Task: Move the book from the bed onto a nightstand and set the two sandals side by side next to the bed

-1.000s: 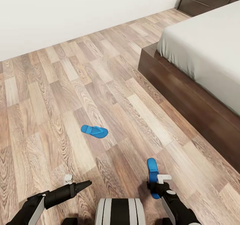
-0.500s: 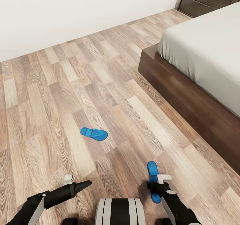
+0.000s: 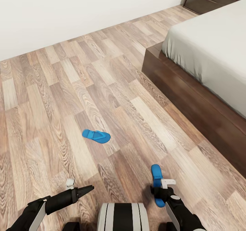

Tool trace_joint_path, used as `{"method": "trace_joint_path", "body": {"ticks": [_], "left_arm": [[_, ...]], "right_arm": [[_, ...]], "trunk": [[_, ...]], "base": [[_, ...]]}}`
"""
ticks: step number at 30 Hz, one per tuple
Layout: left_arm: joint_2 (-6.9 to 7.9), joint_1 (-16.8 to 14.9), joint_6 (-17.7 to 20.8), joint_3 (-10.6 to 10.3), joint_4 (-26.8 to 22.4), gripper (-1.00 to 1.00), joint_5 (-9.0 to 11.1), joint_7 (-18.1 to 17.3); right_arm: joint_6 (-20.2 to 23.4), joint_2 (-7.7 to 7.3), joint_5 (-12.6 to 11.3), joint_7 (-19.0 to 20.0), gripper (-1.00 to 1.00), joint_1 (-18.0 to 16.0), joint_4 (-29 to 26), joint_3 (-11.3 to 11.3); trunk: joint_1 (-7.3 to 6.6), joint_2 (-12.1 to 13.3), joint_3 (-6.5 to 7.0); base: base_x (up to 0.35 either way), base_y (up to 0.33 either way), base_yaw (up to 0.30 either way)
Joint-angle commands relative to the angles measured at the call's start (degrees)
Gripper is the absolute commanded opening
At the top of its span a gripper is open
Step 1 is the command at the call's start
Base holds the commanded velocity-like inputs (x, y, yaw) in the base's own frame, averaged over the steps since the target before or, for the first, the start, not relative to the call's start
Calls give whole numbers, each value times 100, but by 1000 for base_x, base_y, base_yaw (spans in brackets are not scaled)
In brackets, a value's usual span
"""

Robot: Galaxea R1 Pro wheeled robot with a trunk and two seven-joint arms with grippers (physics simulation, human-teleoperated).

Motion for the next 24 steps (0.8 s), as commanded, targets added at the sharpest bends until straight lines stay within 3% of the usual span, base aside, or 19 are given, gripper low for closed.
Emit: {"method": "trace_joint_path", "body": {"ticks": [1, 14, 15, 24], "left_arm": [[1, -1, 60, 0, 0, 100, 16, -15], [1, -2, 60, 0, 8, 100, 20, -15], [1, -2, 60, 0, 8, 100, 22, -15], [9, -2, 60, 6, 9, 100, 25, -22]], "right_arm": [[33, 2, -2, -7, 100, 0, -11, -6], [33, 2, -2, -8, 100, 0, -17, -7], [33, 2, -2, -9, -100, 0, -18, -5], [33, 2, 7, -11, -100, 0, -19, -10]], "trunk": [[1, -3, -26], [1, -3, -26], [1, -3, -26], [1, -3, -26]], "base": [[0, 0, 0], [0, 0, 0], [0, 0, 0], [0, 0, 0]]}}
